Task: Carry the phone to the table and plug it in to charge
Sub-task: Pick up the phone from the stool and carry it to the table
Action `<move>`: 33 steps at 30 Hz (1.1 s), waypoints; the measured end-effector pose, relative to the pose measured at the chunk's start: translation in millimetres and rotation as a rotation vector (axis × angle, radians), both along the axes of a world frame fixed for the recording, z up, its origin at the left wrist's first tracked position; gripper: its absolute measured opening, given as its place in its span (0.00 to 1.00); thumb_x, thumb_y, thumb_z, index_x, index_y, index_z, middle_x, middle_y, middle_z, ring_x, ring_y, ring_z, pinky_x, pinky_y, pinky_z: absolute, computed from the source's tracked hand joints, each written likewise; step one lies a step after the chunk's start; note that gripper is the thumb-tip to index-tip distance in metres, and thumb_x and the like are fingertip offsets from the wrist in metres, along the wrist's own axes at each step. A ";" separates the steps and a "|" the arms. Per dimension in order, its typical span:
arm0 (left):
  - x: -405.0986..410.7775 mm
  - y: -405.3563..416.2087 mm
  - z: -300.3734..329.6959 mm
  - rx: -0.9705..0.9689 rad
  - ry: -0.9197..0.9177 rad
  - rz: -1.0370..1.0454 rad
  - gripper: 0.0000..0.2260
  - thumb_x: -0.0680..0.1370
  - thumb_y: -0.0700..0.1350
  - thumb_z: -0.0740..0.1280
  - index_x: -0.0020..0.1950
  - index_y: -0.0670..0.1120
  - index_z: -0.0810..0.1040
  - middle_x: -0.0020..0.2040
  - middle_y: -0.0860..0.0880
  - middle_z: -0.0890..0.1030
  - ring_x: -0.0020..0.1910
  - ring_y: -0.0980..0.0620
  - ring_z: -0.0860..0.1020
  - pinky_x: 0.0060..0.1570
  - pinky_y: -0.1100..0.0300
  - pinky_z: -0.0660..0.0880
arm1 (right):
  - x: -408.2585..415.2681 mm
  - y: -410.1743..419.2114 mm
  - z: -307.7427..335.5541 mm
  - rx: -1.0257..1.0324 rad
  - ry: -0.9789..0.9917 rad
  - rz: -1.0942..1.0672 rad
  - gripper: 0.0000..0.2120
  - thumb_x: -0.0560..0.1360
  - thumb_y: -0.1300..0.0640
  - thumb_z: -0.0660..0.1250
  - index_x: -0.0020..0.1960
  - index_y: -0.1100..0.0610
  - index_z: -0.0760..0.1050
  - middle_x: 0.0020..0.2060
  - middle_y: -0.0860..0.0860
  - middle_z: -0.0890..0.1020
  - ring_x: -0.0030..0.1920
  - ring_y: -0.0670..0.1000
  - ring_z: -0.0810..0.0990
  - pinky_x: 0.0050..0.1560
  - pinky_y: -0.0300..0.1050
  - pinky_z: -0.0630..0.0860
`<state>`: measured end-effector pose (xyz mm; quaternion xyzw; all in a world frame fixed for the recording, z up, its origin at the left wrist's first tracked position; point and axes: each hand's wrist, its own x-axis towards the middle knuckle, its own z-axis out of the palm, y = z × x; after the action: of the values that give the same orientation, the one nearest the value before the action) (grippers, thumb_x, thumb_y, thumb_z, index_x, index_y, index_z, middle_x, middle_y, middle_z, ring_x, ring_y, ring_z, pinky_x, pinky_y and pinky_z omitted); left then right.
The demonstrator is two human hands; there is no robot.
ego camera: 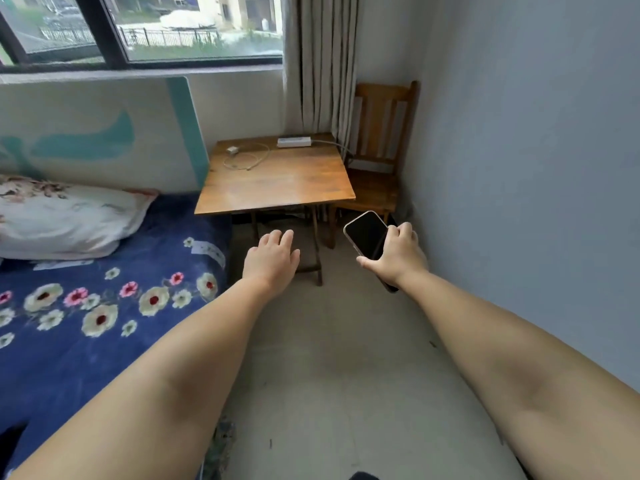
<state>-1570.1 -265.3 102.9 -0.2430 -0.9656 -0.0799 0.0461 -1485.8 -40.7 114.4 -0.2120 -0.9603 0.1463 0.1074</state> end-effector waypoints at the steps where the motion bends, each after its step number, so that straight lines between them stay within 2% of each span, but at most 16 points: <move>1: -28.0 6.7 -2.2 0.002 0.005 -0.011 0.22 0.80 0.53 0.53 0.72 0.46 0.59 0.70 0.44 0.67 0.68 0.43 0.65 0.58 0.47 0.70 | -28.8 5.9 -0.8 0.002 0.000 -0.002 0.35 0.65 0.37 0.71 0.60 0.61 0.66 0.59 0.58 0.68 0.58 0.57 0.70 0.41 0.47 0.70; 6: -153.8 38.5 -6.9 0.021 0.026 -0.040 0.20 0.80 0.52 0.53 0.70 0.46 0.62 0.68 0.44 0.69 0.65 0.43 0.68 0.56 0.48 0.71 | -158.9 34.1 -1.6 0.020 0.003 0.017 0.34 0.66 0.38 0.71 0.59 0.62 0.66 0.58 0.58 0.68 0.58 0.57 0.69 0.40 0.47 0.71; 13: -313.4 56.5 -9.3 0.056 -0.012 0.092 0.22 0.80 0.53 0.52 0.72 0.47 0.60 0.71 0.45 0.67 0.68 0.44 0.66 0.61 0.48 0.69 | -341.2 67.2 4.8 0.022 -0.029 0.084 0.35 0.66 0.38 0.71 0.60 0.62 0.66 0.59 0.58 0.68 0.58 0.57 0.69 0.46 0.50 0.75; 20: -470.7 44.7 -23.3 0.034 -0.050 0.212 0.20 0.80 0.53 0.53 0.70 0.47 0.62 0.68 0.44 0.69 0.66 0.44 0.67 0.57 0.49 0.71 | -508.0 66.6 -11.0 0.072 -0.073 0.160 0.36 0.65 0.36 0.70 0.60 0.61 0.67 0.58 0.57 0.69 0.57 0.56 0.70 0.43 0.47 0.73; 22: -519.6 45.8 -29.9 0.034 -0.052 0.197 0.20 0.80 0.53 0.53 0.69 0.47 0.63 0.68 0.44 0.70 0.66 0.44 0.67 0.57 0.48 0.71 | -553.7 66.2 -21.8 0.068 -0.094 0.146 0.36 0.65 0.36 0.70 0.60 0.61 0.67 0.58 0.57 0.69 0.58 0.57 0.70 0.42 0.46 0.72; 28: -660.7 54.7 -39.6 0.056 -0.084 0.137 0.19 0.80 0.52 0.53 0.69 0.46 0.64 0.68 0.44 0.70 0.66 0.43 0.67 0.57 0.48 0.70 | -675.2 70.9 -39.4 0.016 -0.150 0.069 0.37 0.65 0.36 0.70 0.61 0.61 0.67 0.59 0.58 0.69 0.60 0.58 0.69 0.52 0.51 0.75; 33: -737.6 78.1 -66.2 0.049 -0.185 0.124 0.19 0.80 0.52 0.53 0.69 0.45 0.64 0.67 0.43 0.70 0.65 0.42 0.68 0.57 0.48 0.70 | -743.8 89.6 -65.8 -0.027 -0.246 0.010 0.36 0.65 0.36 0.70 0.60 0.60 0.67 0.60 0.57 0.68 0.60 0.58 0.69 0.49 0.51 0.75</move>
<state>-2307.7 -187.2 36.7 -0.1732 -0.9767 -0.1225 -0.0324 -2229.6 49.0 48.7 -0.2252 -0.9651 0.1325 -0.0148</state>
